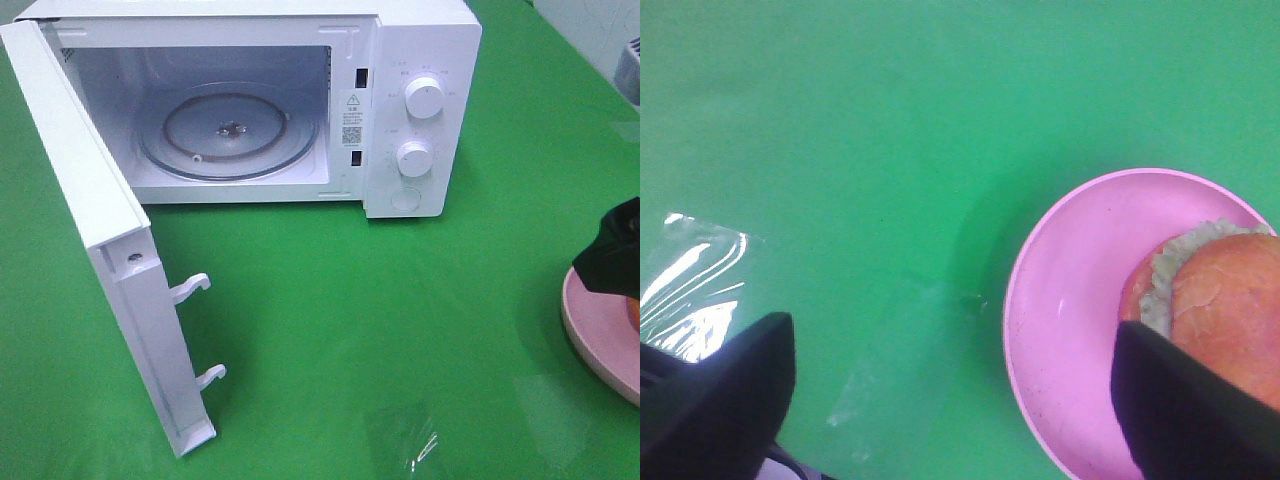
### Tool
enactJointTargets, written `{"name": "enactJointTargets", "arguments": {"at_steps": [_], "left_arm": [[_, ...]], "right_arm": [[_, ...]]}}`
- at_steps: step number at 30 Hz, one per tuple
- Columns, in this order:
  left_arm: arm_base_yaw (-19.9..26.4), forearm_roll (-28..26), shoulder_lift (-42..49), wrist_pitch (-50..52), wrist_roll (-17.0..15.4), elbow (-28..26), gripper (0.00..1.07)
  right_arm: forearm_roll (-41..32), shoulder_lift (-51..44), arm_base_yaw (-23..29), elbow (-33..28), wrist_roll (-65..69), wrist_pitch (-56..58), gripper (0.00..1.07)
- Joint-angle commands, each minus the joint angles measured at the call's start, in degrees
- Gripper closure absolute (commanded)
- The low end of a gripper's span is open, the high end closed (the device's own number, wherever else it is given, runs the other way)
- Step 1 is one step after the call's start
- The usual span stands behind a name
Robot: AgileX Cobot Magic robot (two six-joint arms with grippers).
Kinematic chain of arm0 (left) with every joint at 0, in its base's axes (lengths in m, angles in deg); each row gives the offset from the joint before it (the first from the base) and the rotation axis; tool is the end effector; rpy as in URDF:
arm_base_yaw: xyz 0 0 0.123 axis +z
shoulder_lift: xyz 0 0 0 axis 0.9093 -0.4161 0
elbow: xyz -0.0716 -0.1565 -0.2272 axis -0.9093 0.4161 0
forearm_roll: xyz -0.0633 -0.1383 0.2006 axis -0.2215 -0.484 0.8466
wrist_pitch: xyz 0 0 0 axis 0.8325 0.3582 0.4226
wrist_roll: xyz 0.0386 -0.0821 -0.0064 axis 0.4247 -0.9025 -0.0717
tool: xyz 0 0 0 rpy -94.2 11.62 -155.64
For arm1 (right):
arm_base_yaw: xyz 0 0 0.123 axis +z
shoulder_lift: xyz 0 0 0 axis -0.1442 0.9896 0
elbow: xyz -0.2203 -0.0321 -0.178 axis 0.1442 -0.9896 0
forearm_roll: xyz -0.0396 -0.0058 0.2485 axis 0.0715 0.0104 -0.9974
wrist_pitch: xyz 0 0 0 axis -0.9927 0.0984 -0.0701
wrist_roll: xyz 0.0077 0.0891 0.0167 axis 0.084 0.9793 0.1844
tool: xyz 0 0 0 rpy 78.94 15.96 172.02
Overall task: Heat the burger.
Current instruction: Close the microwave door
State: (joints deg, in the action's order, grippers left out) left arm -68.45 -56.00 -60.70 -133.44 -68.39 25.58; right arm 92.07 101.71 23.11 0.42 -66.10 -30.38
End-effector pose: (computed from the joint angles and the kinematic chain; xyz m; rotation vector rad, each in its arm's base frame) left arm -0.0093 -0.0043 0.2898 0.1979 1.9773 -0.0129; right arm 0.1569 0.0732 0.2940 -0.5738 2.4497 -0.0407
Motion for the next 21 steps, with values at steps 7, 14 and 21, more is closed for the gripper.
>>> {"name": "enactJointTargets", "arguments": {"at_steps": [7, 14, 21], "left_arm": [[0.11, 0.17, 0.06, 0.29, -0.23, 0.06, 0.07], [0.11, 0.17, 0.06, 0.29, -0.23, 0.06, 0.07], [0.11, 0.17, 0.06, 0.29, -0.23, 0.06, 0.07]], "right_arm": [[-3.67, -9.22, -0.06, -2.75, -3.55, 4.13, 0.29], [-4.76, -15.81, -0.06, -6.3, -4.3, 5.33, 0.31], [-7.62, -29.16, -4.87, -10.83, -4.47, 4.81, 0.31]]}}
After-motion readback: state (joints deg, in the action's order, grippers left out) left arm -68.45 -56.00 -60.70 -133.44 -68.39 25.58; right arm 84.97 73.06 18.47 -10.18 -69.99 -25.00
